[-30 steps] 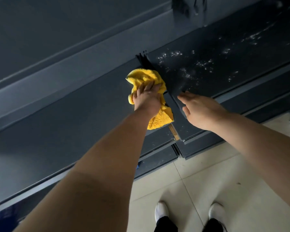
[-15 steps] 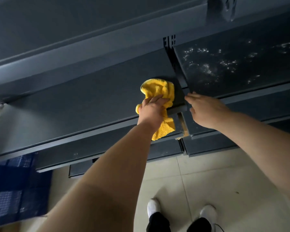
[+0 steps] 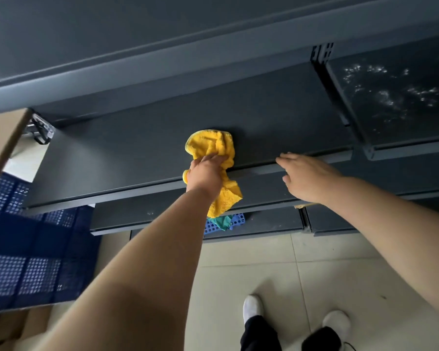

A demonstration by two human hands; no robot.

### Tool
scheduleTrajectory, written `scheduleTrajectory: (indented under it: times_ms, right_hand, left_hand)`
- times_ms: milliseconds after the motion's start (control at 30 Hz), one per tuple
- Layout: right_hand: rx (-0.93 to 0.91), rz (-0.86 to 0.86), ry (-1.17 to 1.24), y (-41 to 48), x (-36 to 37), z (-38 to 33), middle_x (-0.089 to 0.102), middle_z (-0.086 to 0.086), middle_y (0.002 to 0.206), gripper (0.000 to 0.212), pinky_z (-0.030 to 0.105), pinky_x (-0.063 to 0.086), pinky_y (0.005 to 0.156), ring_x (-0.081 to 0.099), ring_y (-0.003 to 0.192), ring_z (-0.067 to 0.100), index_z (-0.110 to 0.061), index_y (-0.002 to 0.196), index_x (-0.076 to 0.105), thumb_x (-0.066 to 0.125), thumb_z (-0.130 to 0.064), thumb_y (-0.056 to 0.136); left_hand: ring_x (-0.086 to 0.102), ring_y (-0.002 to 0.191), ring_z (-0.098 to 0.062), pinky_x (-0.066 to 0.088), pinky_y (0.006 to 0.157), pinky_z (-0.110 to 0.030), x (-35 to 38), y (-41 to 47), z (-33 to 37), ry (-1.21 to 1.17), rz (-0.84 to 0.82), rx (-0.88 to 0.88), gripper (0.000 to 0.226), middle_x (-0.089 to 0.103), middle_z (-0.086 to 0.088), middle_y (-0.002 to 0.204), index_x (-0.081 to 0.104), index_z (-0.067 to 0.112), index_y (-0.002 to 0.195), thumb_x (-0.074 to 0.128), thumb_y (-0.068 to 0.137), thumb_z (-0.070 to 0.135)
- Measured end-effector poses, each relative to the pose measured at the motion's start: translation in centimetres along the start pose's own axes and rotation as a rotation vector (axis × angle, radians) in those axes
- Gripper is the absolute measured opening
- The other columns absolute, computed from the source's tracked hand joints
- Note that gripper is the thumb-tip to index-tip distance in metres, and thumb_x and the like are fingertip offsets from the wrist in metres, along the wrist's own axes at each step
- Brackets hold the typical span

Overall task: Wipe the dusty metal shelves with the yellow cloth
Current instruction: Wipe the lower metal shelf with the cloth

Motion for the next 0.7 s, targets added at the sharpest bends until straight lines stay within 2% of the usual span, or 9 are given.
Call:
scheduleTrajectory:
  times_ms: [67,200,367,500,600,700]
  right_hand:
    - [0.017,-0.029,-0.024,0.0,0.2,-1.1,0.029,0.006,0.154,0.048,0.038,0.035,0.11,0.031,0.141,0.021,-0.008,0.144,0.034,0.042,-0.016,0.098]
    - [0.054,-0.043,-0.053,0.1,-0.3,-2.0,0.041,0.006,0.145,0.042,0.041,0.041,0.103,0.042,0.132,0.023,-0.008,0.137,0.041,0.044,-0.015,0.096]
    - [0.06,0.037,-0.065,-0.3,-1.0,-1.8,0.04,0.007,0.148,0.044,0.042,0.039,0.107,0.036,0.137,0.022,-0.008,0.138,0.041,0.045,-0.015,0.095]
    - [0.104,0.062,-0.065,-1.3,-0.8,0.5,0.044,0.005,0.143,0.043,0.042,0.041,0.104,0.039,0.135,0.021,-0.009,0.137,0.043,0.046,-0.015,0.094]
    - [0.147,0.089,-0.049,-2.4,-1.0,3.1,0.046,0.005,0.141,0.042,0.041,0.041,0.102,0.041,0.133,0.022,-0.011,0.135,0.045,0.047,-0.02,0.095]
    - [0.183,0.139,-0.022,-3.7,-1.5,6.1,0.046,0.004,0.142,0.044,0.044,0.04,0.103,0.041,0.133,0.024,-0.014,0.137,0.044,0.048,-0.022,0.094]
  left_hand:
    - [0.025,0.136,-0.027,0.032,0.107,-0.044,-1.1,-0.2,-2.7,-0.003,0.002,-0.06,0.056,0.035,0.01,0.151,0.041,0.039,0.14,0.033,0.097,0.004]
    - [0.028,0.133,-0.028,0.035,0.103,-0.044,-2.8,-0.5,-6.7,-0.027,0.003,-0.188,0.056,0.042,0.002,0.145,0.041,0.038,0.141,0.031,0.096,0.007]
    - [0.03,0.133,-0.035,0.041,0.099,-0.051,-2.6,-0.4,-5.1,-0.085,0.001,-0.323,0.053,0.052,-0.011,0.131,0.042,0.035,0.14,0.032,0.094,0.009]
    - [0.029,0.133,-0.035,0.036,0.102,-0.051,-1.0,-0.7,-0.1,-0.087,-0.018,-0.229,0.057,0.055,-0.012,0.126,0.044,0.036,0.138,0.033,0.091,0.006]
    - [0.023,0.136,-0.033,0.03,0.106,-0.049,0.7,-1.0,4.5,-0.066,-0.039,-0.127,0.062,0.053,-0.007,0.131,0.043,0.039,0.138,0.034,0.088,0.005]
    - [0.021,0.136,-0.033,0.031,0.106,-0.049,2.4,-0.9,9.4,-0.062,-0.08,-0.044,0.061,0.05,-0.002,0.136,0.044,0.04,0.137,0.034,0.088,0.006]
Point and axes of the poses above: each hand's wrist, its own y-axis towards the middle knuckle, its own x-axis out of the palm, z = x × y, the point moved 5 cm from there along y, towards the middle knuckle
